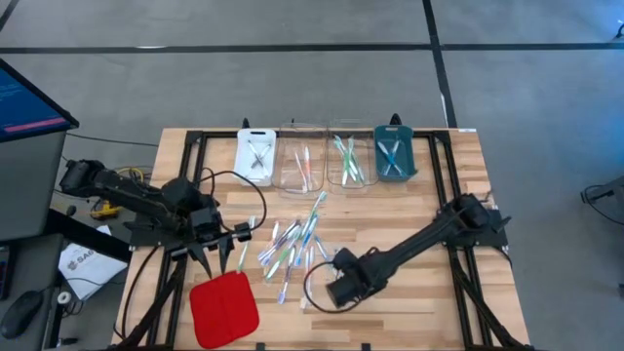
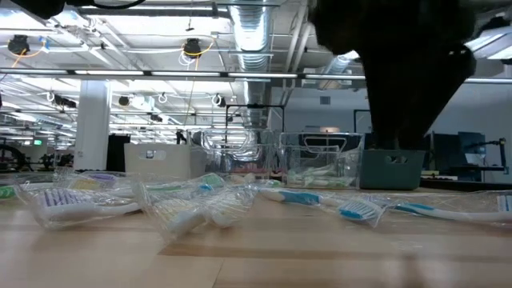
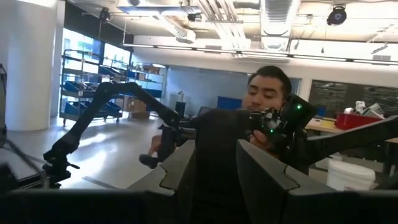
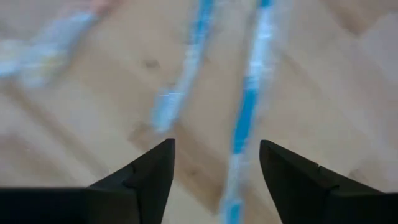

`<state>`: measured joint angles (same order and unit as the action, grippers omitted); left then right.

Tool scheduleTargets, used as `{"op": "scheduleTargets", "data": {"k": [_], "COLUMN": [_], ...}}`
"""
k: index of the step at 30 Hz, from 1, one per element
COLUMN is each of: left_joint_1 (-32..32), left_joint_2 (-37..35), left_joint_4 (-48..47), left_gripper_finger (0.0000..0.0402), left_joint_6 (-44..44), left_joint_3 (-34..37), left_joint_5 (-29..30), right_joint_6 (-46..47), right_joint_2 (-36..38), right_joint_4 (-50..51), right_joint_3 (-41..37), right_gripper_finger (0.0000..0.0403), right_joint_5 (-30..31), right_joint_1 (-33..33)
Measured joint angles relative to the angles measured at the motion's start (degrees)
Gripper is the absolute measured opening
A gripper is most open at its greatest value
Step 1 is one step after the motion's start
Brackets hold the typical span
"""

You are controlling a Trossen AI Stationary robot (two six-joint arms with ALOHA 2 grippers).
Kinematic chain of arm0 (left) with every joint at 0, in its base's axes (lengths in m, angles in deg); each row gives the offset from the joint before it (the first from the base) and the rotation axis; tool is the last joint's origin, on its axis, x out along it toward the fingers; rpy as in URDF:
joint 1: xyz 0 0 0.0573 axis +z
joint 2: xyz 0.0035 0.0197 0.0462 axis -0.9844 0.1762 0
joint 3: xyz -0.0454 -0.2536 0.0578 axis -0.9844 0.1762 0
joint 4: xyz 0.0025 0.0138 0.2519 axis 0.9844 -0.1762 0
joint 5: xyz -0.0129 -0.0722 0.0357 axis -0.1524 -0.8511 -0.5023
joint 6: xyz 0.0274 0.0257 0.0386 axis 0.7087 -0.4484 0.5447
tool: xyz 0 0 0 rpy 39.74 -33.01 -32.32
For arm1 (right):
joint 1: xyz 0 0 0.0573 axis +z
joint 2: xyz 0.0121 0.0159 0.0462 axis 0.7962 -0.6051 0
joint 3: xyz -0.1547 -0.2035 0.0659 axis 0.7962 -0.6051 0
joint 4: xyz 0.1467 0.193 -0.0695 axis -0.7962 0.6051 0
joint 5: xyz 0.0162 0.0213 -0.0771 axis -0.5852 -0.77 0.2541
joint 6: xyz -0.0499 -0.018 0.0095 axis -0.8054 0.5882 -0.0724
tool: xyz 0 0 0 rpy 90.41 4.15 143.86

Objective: Pick & Place Toothbrushes
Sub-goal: Put the blue toothbrush into the blue bin

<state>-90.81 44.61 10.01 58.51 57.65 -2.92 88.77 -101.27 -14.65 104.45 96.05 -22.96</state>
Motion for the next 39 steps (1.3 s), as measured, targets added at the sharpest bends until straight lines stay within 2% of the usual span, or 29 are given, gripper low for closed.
{"op": "scheduleTargets", "data": {"k": [7,14,21,29,34,39], "left_joint_1": [0.0,0.0,0.0,0.0,0.0,0.0], "left_joint_2": [0.0,0.0,0.0,0.0,0.0,0.0], "left_joint_4": [0.0,0.0,-0.1,-0.1,-0.1,-0.1], "left_gripper_finger": [0.0108,0.0108,0.0108,0.0108,0.0108,0.0108], "left_joint_6": [-0.2,-0.2,-0.2,-0.2,-0.2,-0.2], "left_joint_3": [0.0,0.0,0.0,0.0,0.0,0.0], "left_joint_5": [0.0,0.0,0.0,0.1,0.2,0.4], "right_joint_6": [-3.1,-7.7,-7.3,-6.7,-5.6,-5.3], "right_joint_2": [0.4,0.5,0.6,1.0,0.9,0.9], "right_joint_4": [2.5,-9.5,-9.9,-15.7,-15.5,-15.8], "right_joint_3": [-3.4,-7.4,-10.6,-15.2,-15.2,-15.2], "right_gripper_finger": [0.0265,0.0271,0.0272,0.0271,0.0246,0.018], "right_joint_5": [0.0,-1.4,-1.5,-1.1,-1.1,-1.3], "right_joint_1": [-3.0,-4.1,-4.1,-4.1,-4.0,-4.0]}}
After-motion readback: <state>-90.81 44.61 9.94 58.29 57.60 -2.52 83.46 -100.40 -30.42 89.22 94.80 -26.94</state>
